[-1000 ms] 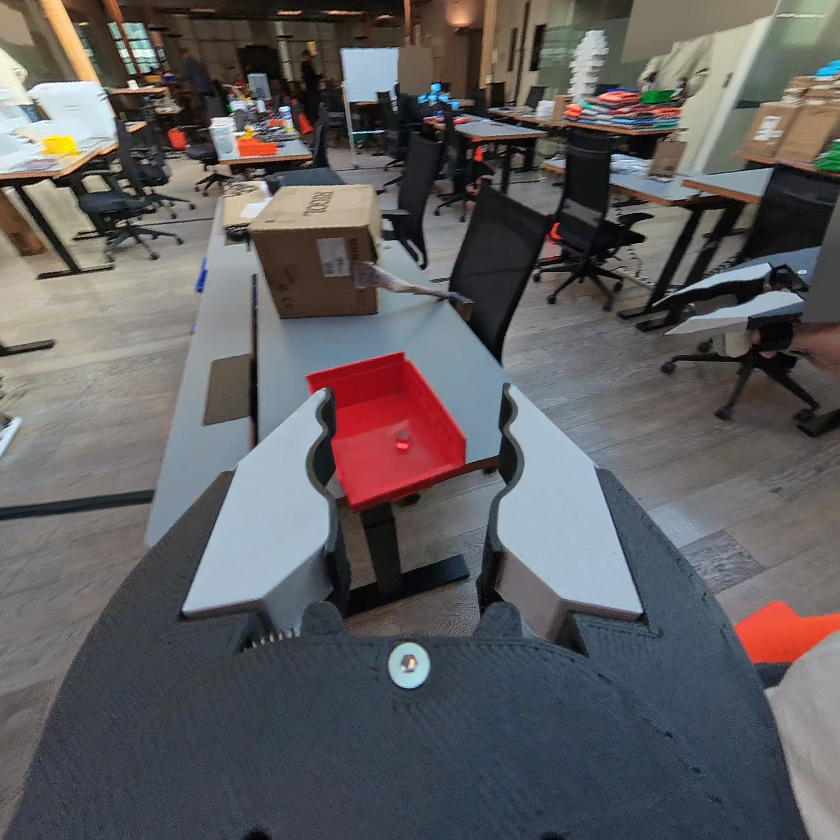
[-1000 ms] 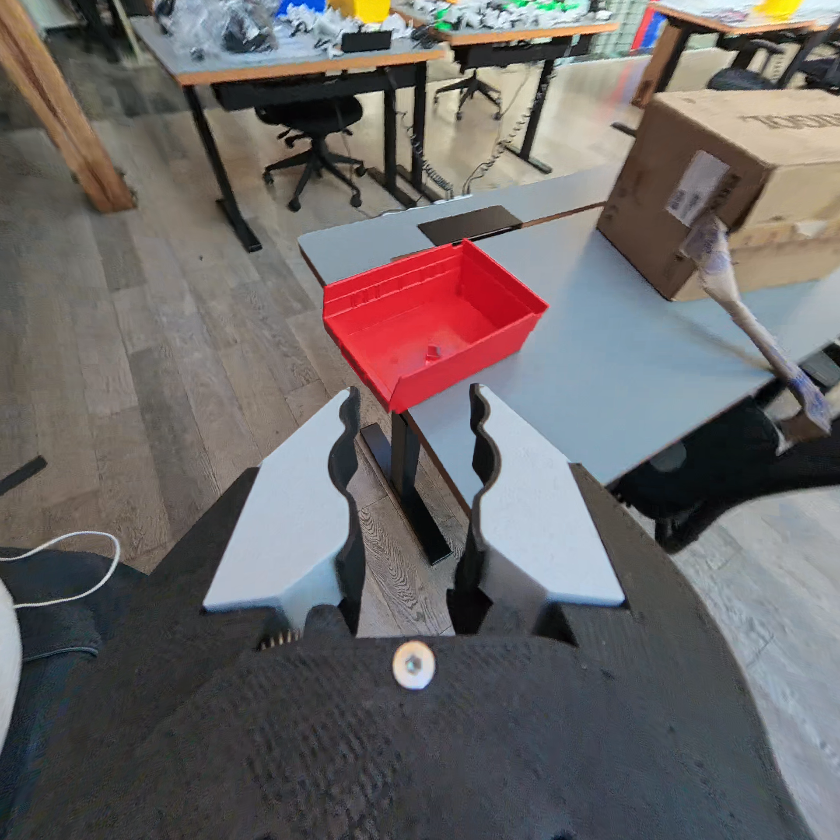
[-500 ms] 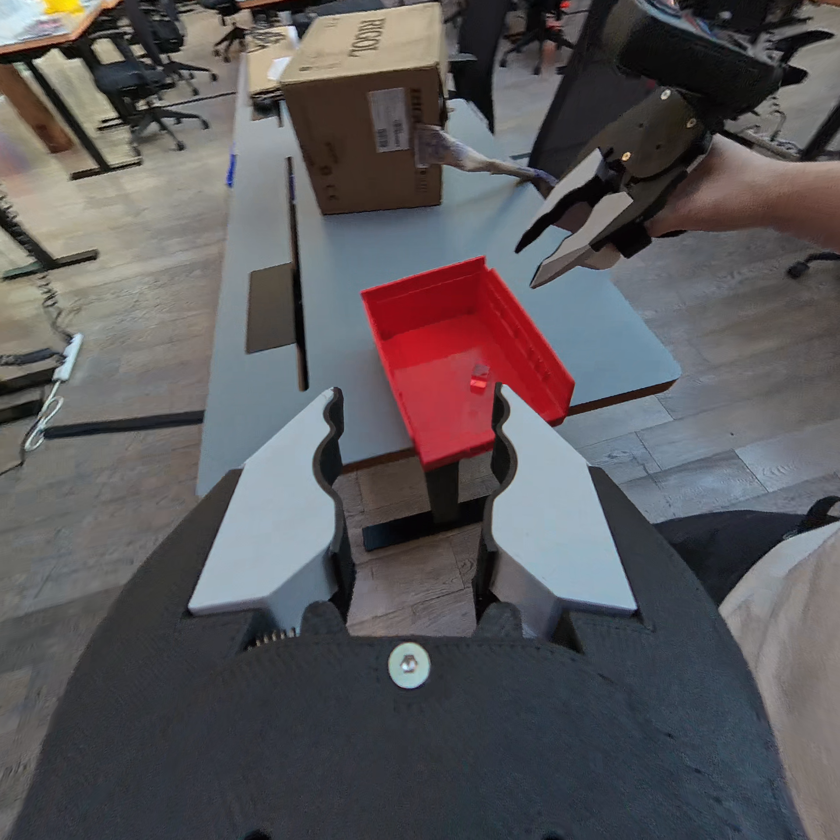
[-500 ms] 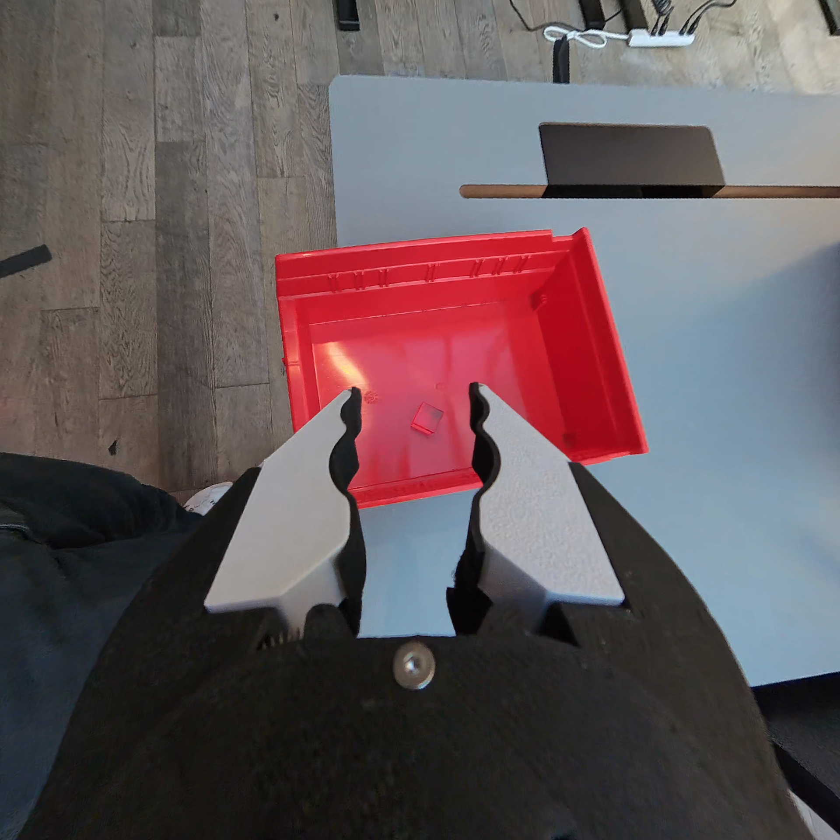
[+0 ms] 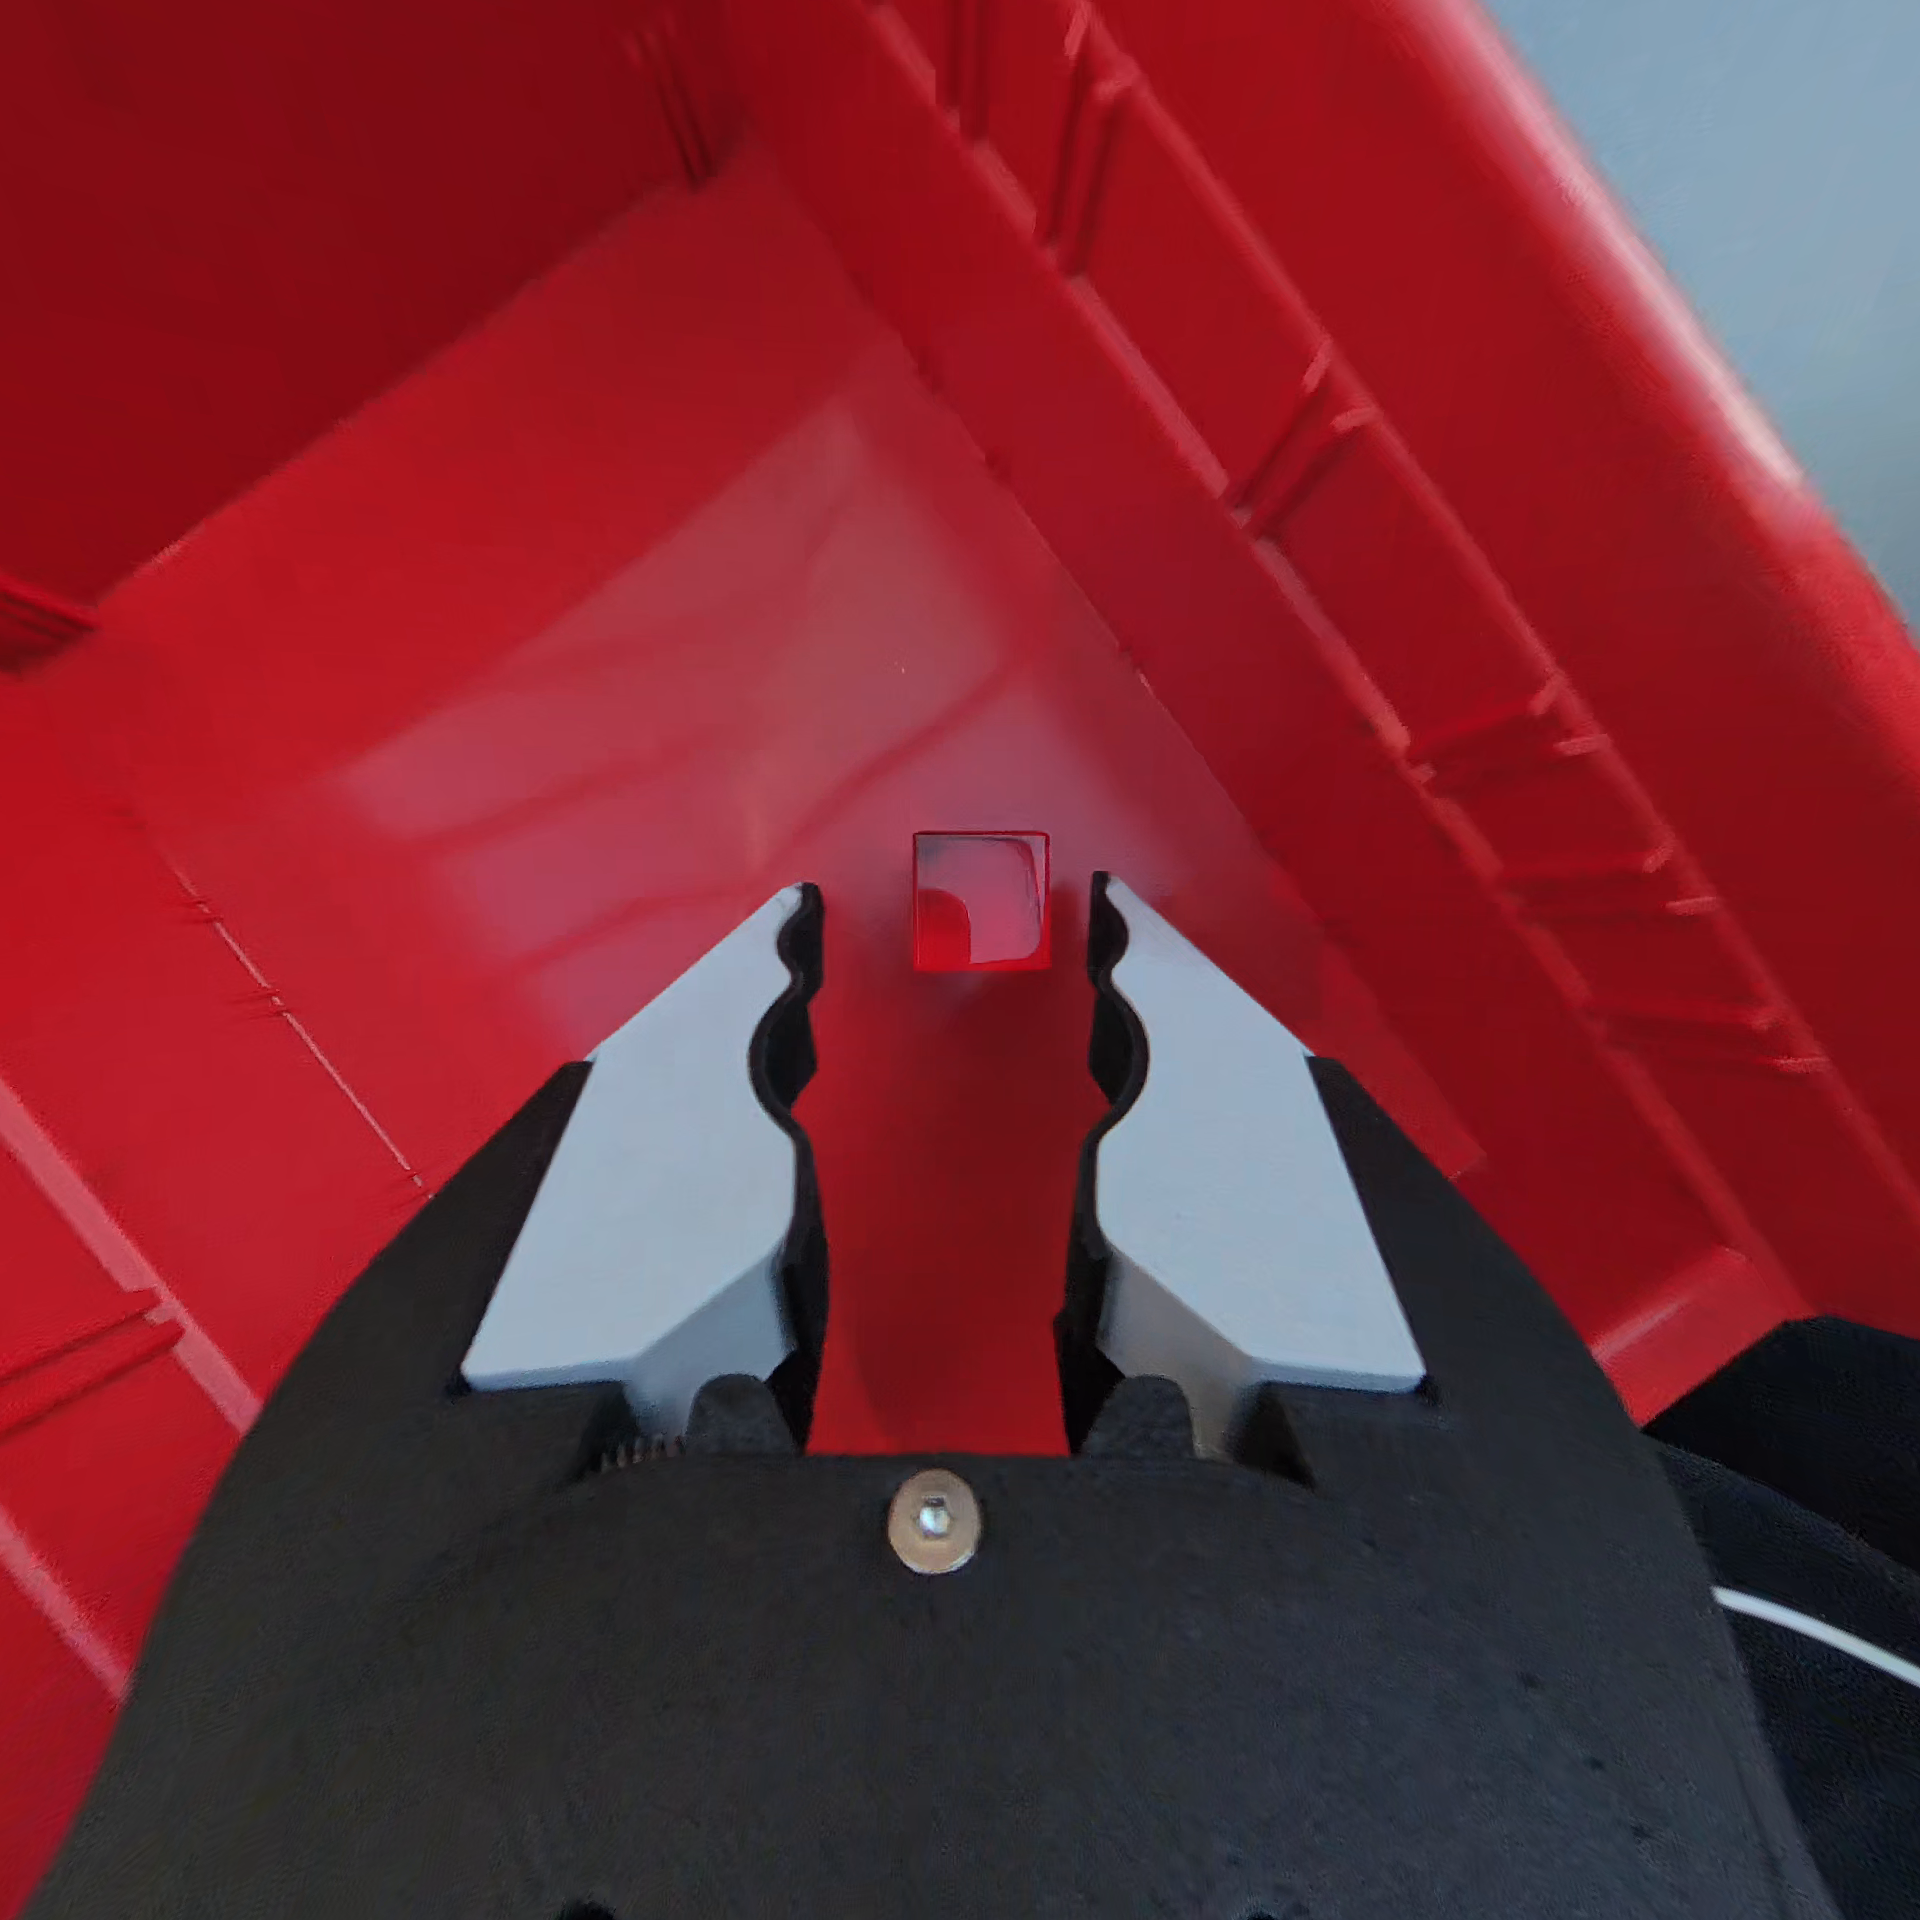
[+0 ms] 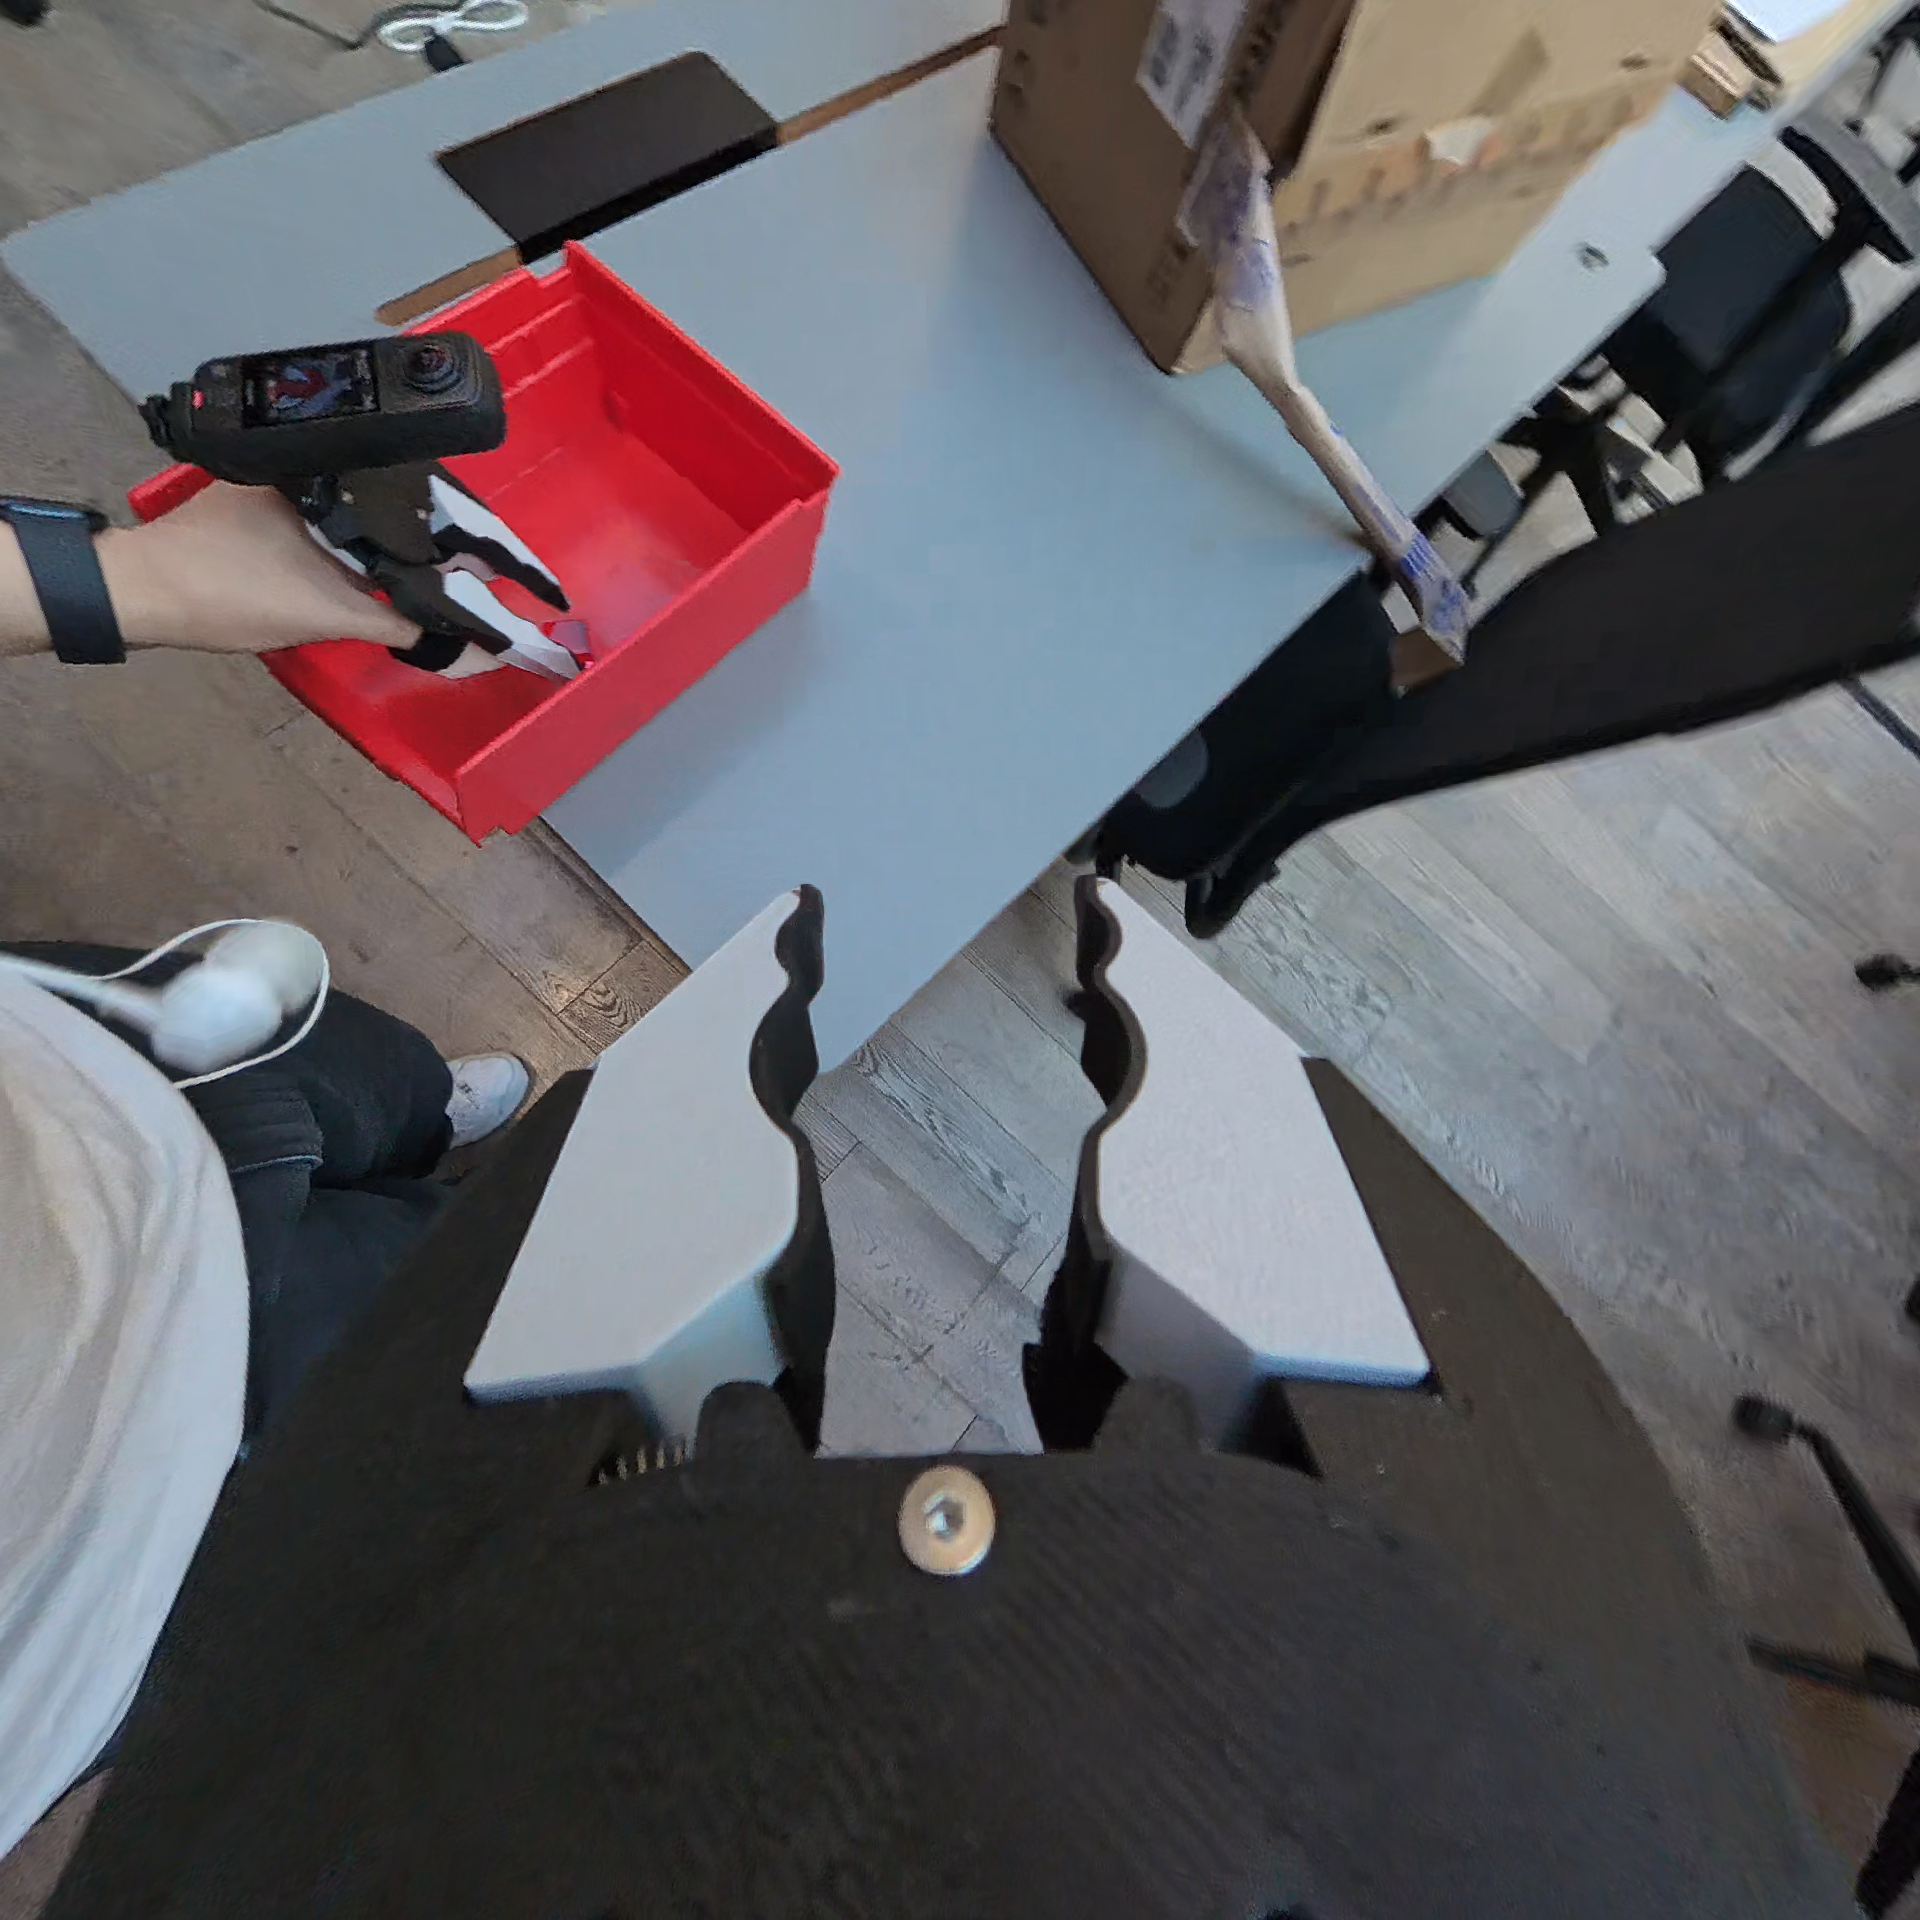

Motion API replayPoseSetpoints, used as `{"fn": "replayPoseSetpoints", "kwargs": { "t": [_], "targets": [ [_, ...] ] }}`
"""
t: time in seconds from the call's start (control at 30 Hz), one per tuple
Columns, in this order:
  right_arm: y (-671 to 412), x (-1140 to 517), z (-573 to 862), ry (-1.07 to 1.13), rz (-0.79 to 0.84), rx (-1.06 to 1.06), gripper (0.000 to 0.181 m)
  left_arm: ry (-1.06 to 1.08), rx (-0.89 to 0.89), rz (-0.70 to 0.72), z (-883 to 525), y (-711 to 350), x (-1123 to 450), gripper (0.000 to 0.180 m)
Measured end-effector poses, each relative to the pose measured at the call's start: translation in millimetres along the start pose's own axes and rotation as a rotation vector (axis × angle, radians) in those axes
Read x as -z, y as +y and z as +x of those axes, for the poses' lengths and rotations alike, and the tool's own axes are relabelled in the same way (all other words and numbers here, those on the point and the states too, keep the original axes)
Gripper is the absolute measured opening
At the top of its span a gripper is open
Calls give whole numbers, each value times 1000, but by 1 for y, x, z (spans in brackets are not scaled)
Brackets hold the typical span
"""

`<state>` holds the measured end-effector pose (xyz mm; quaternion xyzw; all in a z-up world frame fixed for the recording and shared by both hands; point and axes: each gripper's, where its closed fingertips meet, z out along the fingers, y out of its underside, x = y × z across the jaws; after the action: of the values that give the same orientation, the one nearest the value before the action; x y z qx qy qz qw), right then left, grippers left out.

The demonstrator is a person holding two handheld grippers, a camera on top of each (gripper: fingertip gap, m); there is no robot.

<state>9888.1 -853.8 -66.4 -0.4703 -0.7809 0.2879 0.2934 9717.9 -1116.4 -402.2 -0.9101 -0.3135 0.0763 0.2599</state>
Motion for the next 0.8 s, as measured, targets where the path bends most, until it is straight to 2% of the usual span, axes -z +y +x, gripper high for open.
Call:
{"fn": "replayPoseSetpoints", "kwargs": {
  "t": [0.03,0.1,0.17,0.2,0.33,0.43,0.6,0.7,0.8],
  "targets": [
    [12,19,1,53,-12,-53,48,16,-5,-43,0,7,-6,47],
    [36,54,-5,163,-22,-154,47,26,-57,-41,-1,4,-7,26],
    [56,86,-23,251,-2,-260,42,42,-112,-94,-5,3,-3,26],
    [65,99,-35,283,15,-309,42,43,-142,-77,-9,-7,6,25],
    [116,142,-76,431,16,-465,37,90,-225,96,-7,-83,83,26],
    [148,188,-98,586,21,-551,38,223,-337,239,37,-157,150,25],
    [205,305,-134,921,77,-659,37,673,-631,384,247,-235,236,25],
    [252,383,-169,1096,63,-741,39,929,-812,411,405,-223,274,25],
    [304,455,-214,1241,53,-816,40,1049,-966,418,547,-189,285,25]
  ]
}}
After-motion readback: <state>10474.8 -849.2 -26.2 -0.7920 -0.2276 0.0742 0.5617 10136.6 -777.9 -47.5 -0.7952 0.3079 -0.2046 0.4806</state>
